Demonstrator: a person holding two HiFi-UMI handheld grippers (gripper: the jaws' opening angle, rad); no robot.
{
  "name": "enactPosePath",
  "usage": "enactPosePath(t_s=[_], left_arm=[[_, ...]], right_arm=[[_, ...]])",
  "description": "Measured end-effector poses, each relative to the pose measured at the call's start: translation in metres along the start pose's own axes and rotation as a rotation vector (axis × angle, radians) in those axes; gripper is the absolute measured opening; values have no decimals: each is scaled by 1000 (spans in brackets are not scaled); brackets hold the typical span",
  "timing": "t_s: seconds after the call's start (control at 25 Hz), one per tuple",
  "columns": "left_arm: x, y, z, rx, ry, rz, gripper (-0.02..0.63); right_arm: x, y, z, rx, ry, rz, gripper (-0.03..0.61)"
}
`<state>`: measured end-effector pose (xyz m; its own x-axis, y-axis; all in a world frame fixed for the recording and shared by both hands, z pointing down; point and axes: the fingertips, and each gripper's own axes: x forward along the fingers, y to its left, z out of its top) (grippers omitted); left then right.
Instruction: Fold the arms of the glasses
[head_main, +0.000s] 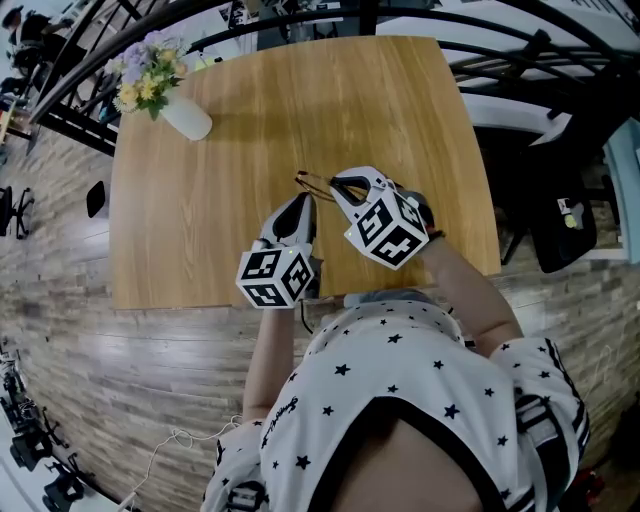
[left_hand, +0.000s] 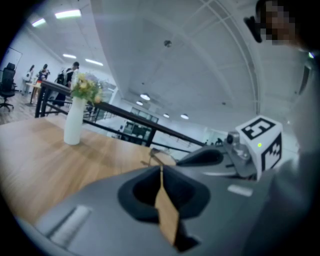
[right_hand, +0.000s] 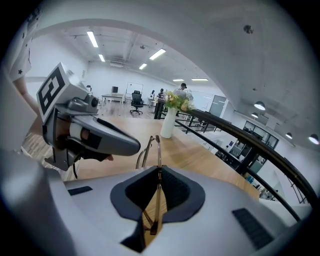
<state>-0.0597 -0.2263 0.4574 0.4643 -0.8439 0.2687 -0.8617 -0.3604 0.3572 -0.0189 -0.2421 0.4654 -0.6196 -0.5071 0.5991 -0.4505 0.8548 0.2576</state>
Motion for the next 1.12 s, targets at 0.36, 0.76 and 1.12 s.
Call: enactPosePath(t_s=[0.36, 0.76, 1.12], left_arm=[[4, 13, -1, -35, -20, 49, 6], [3, 25, -5, -62, -35, 104, 6], [7, 28, -9, -64, -27, 120, 6]], right_arm=[[31, 4, -62, -19, 134, 55, 20], [73, 5, -108, -117, 246, 75, 20], [85, 11, -129, -140, 289, 88, 20]])
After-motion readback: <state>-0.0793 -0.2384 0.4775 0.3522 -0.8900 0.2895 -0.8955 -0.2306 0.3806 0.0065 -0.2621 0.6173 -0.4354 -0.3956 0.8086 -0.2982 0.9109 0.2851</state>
